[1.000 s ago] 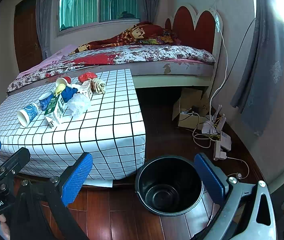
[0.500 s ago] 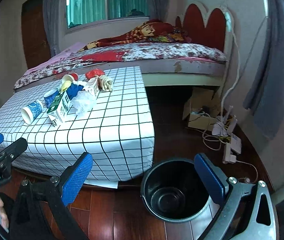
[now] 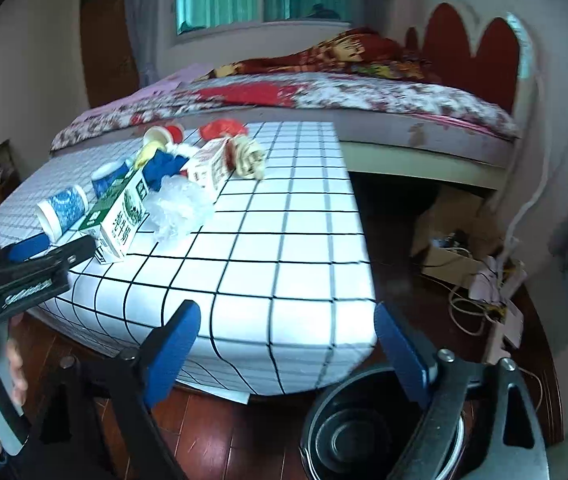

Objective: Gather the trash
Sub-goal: 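Grasp the green milk carton with the left gripper while the right gripper grasps the clear plastic bag, then carry both items over the black bin and open both grippers to drop them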

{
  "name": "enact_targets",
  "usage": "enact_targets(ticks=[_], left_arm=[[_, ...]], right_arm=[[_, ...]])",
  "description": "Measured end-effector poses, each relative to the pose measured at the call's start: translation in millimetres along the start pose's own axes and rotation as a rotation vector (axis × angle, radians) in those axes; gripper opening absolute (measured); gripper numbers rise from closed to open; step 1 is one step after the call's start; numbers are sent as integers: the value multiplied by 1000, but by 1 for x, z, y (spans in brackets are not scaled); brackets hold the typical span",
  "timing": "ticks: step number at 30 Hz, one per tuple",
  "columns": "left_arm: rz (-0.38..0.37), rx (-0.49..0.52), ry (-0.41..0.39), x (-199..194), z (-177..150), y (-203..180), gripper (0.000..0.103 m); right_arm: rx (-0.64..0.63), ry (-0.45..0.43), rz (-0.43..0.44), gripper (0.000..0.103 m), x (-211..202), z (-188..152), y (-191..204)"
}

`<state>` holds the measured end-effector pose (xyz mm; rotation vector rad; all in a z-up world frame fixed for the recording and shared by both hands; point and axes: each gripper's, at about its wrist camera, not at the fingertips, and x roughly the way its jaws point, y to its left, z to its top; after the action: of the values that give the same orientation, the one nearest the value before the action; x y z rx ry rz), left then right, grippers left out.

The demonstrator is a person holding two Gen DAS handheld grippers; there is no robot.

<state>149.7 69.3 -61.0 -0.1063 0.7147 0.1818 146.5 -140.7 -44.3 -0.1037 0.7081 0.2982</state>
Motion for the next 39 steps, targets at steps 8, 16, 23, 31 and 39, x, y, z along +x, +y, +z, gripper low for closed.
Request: enact_targets(ticks=[8, 16, 23, 31, 39], left_arm=[[-32, -12, 62, 39, 6, 14, 50], [-60, 3, 20, 41, 12, 36, 45], [-119, 24, 13, 52, 22, 38, 42], [-129, 47, -51, 29, 14, 38, 39], [-154, 74, -95, -3, 8, 23, 39]], right_arm=[[-87, 32, 72, 82, 47, 19, 26], [-143, 12, 161, 80, 77, 53, 60], [-100, 98, 255, 60, 126, 79, 69], [-149, 57, 278, 16, 109, 66, 80], [-151, -57, 227, 10, 62, 62, 64]])
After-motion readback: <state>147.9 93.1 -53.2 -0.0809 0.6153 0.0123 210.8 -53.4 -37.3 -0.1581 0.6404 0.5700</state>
